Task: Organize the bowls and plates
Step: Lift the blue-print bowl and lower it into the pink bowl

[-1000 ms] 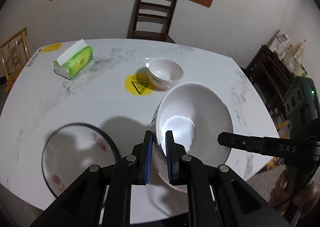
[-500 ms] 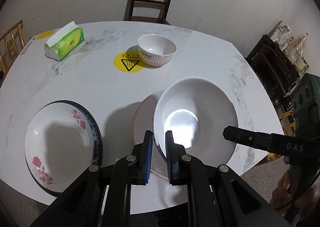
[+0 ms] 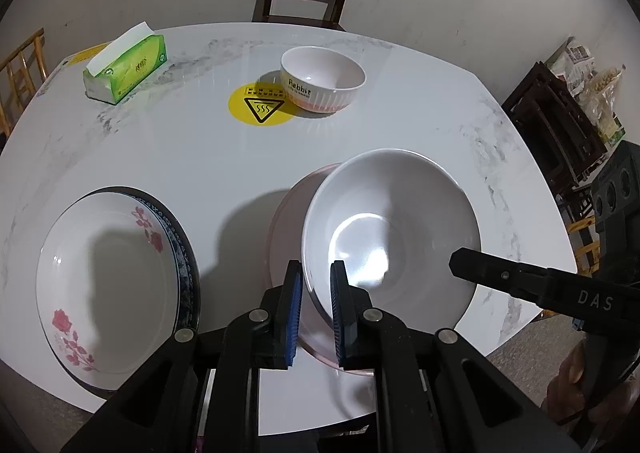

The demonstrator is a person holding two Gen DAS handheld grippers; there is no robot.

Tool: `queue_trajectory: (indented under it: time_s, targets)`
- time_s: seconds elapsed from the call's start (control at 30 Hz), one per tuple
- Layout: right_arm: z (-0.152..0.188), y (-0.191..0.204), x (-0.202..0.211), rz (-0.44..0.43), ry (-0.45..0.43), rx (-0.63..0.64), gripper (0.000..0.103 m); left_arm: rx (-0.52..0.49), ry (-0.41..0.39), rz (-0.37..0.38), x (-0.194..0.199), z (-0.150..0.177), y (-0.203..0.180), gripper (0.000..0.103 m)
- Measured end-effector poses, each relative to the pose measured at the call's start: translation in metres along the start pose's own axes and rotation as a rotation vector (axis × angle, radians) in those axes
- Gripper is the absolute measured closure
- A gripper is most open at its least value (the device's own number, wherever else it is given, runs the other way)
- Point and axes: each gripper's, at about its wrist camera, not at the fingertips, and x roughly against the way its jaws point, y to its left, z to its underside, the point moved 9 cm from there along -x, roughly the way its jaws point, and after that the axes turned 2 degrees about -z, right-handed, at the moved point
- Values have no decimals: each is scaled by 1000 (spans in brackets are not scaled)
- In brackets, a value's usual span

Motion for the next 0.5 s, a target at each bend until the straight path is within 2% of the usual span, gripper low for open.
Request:
queue_trajectory:
  time_s: [0.5]
  targets:
    - [2, -5, -15, 32, 31, 4, 89, 10, 41, -4, -16, 5, 6, 92]
